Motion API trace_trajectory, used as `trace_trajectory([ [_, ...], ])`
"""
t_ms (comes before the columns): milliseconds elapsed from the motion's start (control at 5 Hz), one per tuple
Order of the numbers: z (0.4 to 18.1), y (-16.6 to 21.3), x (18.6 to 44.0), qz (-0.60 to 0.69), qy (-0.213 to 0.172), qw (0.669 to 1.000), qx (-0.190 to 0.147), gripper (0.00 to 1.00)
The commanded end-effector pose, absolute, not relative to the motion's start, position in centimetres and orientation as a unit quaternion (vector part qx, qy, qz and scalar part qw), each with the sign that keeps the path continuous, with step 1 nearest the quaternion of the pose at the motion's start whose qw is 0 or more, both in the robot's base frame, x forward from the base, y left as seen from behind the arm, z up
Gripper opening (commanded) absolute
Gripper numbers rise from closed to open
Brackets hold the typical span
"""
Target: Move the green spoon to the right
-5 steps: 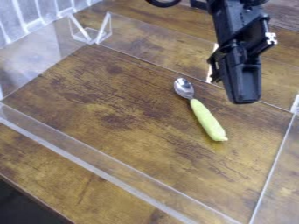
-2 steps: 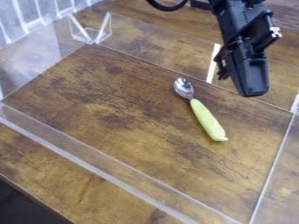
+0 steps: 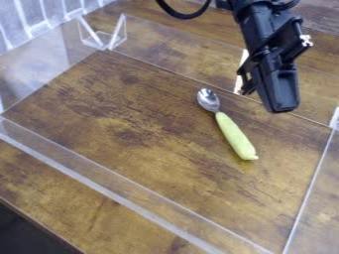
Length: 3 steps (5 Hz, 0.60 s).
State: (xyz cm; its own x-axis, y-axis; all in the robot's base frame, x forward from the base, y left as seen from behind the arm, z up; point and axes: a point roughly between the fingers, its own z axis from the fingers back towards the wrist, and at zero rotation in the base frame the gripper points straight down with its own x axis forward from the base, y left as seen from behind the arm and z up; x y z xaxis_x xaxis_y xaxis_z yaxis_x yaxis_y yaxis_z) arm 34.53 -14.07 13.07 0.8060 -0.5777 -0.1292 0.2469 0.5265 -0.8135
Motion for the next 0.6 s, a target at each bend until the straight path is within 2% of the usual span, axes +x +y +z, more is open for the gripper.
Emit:
trace_trajectory([
  [0,16.9,-13.8,34.3,-0.278,0.165,0.849,-0.418,0.0],
  [400,15.9,-14.5,34.4,-0.298,0.181,0.833,-0.43,0.0],
])
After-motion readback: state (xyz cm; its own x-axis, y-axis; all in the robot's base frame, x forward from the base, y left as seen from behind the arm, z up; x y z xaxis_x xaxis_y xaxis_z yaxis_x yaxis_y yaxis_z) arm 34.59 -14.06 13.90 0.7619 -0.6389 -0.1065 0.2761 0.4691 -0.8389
